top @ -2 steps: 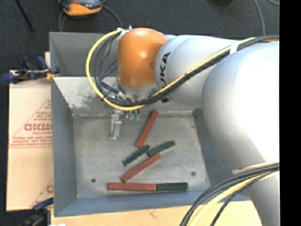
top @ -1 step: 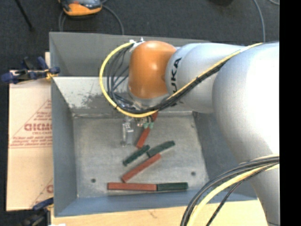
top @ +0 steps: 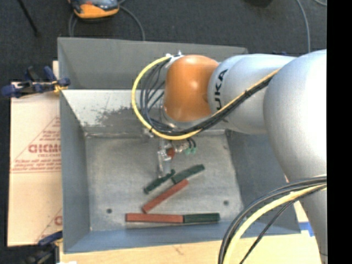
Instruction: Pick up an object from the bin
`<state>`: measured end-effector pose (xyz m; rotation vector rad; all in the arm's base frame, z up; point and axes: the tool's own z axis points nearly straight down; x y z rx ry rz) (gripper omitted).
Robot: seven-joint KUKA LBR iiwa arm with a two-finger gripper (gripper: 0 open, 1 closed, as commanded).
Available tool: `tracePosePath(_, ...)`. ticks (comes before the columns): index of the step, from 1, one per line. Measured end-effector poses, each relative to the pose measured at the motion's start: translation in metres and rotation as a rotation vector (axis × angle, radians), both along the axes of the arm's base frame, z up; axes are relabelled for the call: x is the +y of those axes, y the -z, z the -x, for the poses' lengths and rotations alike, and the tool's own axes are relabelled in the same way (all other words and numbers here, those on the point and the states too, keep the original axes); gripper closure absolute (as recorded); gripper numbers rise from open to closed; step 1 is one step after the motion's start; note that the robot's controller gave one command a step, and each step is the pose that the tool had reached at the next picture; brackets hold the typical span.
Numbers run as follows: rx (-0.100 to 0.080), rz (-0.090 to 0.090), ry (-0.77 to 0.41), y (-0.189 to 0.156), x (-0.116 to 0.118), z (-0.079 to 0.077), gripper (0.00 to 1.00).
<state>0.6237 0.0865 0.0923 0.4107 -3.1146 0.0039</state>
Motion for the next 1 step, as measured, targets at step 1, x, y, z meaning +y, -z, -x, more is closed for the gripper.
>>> tracePosePath(1,-0.005,-0.002,-0.267,-0.0203,-0.0497,-0.0263,0.00)
